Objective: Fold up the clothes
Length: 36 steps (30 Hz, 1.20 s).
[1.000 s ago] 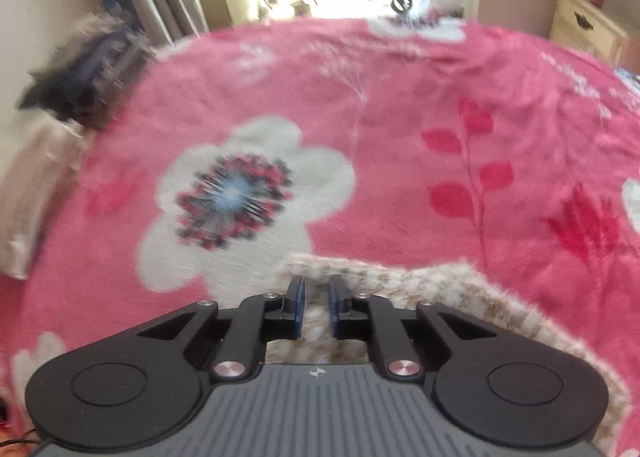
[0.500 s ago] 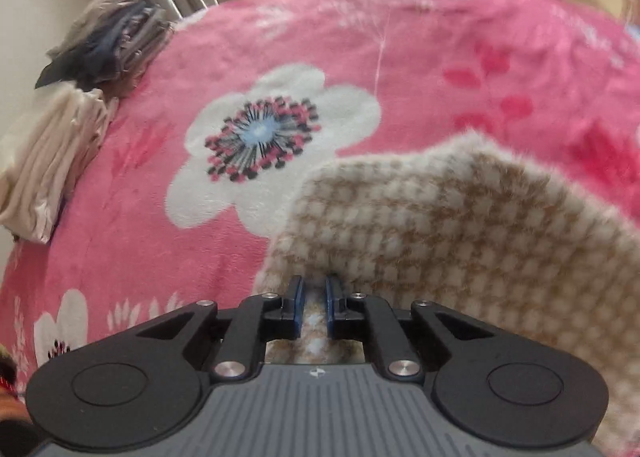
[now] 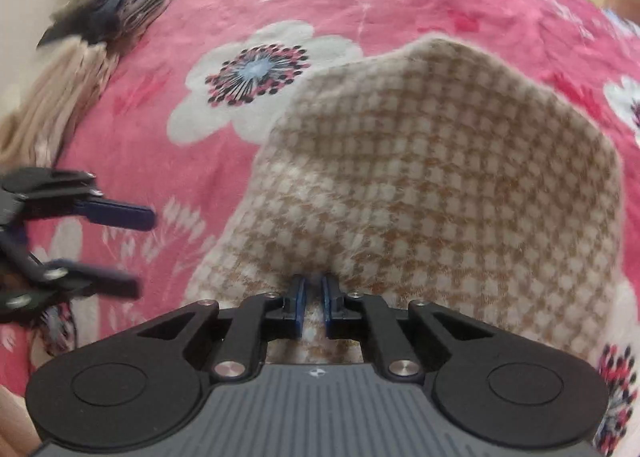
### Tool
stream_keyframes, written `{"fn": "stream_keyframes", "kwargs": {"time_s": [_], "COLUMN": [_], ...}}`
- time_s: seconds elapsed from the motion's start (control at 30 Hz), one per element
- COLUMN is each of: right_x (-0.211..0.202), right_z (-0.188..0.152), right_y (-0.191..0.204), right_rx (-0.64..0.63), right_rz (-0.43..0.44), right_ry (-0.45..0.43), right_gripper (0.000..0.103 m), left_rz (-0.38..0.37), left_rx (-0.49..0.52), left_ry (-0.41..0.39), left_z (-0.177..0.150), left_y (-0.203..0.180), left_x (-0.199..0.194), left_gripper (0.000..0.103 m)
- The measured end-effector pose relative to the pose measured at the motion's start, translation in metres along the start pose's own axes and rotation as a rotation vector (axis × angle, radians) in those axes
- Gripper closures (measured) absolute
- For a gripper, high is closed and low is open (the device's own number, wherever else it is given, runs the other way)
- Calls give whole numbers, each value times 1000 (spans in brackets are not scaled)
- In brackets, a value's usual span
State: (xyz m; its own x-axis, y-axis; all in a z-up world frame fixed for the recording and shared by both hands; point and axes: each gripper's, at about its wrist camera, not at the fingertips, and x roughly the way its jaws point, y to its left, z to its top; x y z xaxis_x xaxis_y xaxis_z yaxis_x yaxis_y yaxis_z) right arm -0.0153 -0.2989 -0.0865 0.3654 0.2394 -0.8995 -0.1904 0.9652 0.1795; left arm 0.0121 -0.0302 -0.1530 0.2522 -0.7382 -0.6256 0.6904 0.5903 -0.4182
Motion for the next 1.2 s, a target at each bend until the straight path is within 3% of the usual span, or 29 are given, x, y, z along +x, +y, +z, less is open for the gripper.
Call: {"fn": "stream_keyframes", "kwargs": {"time_s": [0.07,0.1,0.2,0.3,0.4,0.7,0.83,1.0,1.1,1.2], "right_x": [-16,-26,-51,-27,2,-56,-12,-13,-29,-31], "right_z": [3,3,-4,-22,-35,-52,-86,-101,-101,-103], "right_y": [4,6,15,28,24,14,16,18,14,18], "right_rx": [-7,-8,-15,-65,-33,46,74,145,194,154], "right_rz": [3,14,137,112,131,197,157,145,197,220], "right_ry": [-16,-25,-28,65,40,-41,11,-65,-85,-83], "right_gripper": [95,90,90,90,91,87,92,92,86,86], "left_rz": [20,27,31,28,16,18,9,-30,-16,0], "left_rx": [-41,-51,-65,-53,-43,-16,2,110,202,276], "left_ry": [15,14,10,14,15,-28,-59,-49,-47,-34], "left_z": [2,1,1,0,4,21,35,53,58,57], "left_y": [10,13,17,15,11,6,-1,-34,-53,-65], "left_x": [1,-1,-4,-3,3,0,4,22,36,53], "left_gripper": [50,50,50,50,50,50,50,50,50,50]}}
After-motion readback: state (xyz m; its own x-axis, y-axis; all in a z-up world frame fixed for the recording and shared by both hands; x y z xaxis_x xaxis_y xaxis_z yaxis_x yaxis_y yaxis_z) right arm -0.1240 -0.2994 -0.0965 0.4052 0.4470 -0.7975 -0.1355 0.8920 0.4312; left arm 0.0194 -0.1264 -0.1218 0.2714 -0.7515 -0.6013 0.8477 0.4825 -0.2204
